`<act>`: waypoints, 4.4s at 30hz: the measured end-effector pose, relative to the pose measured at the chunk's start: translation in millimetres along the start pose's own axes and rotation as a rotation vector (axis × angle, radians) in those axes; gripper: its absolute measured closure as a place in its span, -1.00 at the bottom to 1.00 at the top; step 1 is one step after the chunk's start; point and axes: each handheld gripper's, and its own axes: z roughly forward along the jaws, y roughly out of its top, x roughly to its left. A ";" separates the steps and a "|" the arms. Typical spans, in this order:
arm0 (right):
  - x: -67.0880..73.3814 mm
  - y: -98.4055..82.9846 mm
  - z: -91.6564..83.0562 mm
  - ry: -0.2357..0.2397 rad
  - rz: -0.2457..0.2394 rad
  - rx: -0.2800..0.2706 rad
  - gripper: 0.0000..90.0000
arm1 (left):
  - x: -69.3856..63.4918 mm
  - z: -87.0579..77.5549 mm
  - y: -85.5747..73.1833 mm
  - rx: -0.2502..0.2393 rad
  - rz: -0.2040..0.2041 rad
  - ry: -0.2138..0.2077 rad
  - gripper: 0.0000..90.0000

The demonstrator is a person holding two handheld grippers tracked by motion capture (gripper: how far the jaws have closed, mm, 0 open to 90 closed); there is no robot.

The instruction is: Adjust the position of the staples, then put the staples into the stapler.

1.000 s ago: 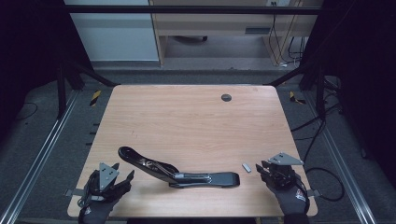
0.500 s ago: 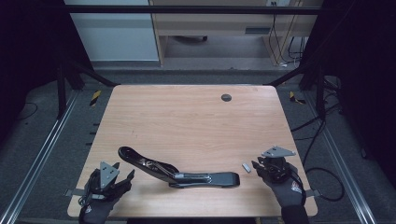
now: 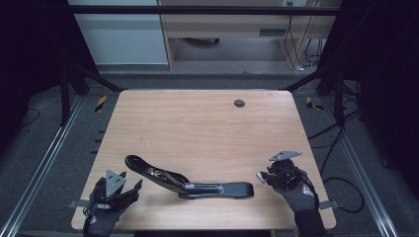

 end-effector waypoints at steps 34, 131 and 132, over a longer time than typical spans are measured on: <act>4.2 10.9 36.9 0.001 -0.025 0.168 0.58 | -0.3 3.3 -1.4 0.030 0.011 0.001 -0.19; -9.4 -23.1 -1.4 0.133 -0.211 0.314 0.67 | -1.4 5.7 -2.6 0.061 0.030 -0.007 -0.19; -9.6 -23.3 -0.9 0.134 -0.210 0.315 0.67 | -1.4 5.6 -2.5 0.060 0.030 -0.006 -0.19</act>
